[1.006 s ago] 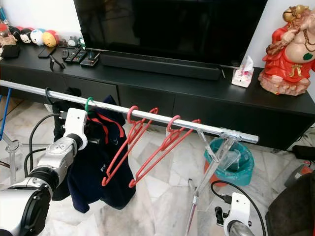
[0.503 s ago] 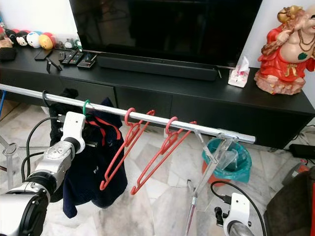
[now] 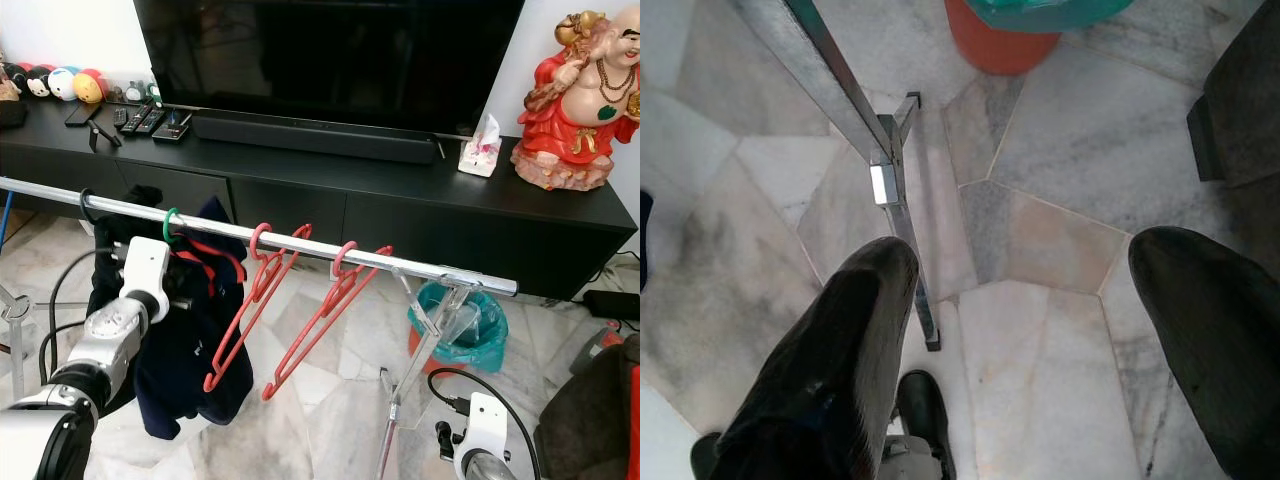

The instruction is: Hang hanger

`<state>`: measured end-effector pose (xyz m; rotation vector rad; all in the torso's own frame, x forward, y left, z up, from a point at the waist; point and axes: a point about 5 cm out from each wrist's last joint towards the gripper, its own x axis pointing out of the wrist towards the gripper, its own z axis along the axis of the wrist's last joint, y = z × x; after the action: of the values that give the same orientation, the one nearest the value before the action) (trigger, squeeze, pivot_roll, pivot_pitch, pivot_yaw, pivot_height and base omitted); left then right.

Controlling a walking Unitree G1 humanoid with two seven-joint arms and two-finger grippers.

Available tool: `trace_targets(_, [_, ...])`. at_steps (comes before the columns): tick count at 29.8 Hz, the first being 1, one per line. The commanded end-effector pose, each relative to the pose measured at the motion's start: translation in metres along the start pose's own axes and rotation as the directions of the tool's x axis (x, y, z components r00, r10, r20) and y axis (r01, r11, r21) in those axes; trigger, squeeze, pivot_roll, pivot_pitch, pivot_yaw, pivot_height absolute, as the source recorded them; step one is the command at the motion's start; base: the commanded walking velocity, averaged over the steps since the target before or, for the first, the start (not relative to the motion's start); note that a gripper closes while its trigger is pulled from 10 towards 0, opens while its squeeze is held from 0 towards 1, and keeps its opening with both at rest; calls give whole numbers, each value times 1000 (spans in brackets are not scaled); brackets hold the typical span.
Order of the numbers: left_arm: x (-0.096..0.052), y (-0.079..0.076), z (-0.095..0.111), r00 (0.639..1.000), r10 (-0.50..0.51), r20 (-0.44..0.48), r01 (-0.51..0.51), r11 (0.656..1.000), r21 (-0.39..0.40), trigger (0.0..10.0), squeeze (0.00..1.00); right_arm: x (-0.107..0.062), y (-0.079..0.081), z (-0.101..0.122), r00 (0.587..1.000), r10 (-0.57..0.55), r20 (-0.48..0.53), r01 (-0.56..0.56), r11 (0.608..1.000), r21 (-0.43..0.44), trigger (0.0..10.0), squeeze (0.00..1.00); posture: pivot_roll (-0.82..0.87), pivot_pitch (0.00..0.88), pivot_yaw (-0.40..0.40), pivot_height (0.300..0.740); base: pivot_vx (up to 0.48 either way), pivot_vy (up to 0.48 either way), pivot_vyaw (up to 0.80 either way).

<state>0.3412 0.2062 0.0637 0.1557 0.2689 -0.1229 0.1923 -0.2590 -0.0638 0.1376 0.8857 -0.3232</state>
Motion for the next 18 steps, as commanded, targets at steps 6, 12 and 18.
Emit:
trace_targets(6, [1,2,6,999,15,32,-14,1000,-18,10000,1000,0,-3,0,1000,-7,-5,7,1000,-6,10000,0,-94,0,-32,740,0,0,0])
trace_targets(12, [0,5,13,995,29,95,-27,999,-30,10000,1000,0,-3,0,1000,-7,-4,7,1000,-6,10000,0,-94,0,-31,740,0,0,0])
trace_targets(18, [-4,8,15,988,25,155,-15,998,-65,10000,1000,0,-3,0,1000,-7,-3,7,1000,-7,10000,0,-87,0,-32,740,0,0,0])
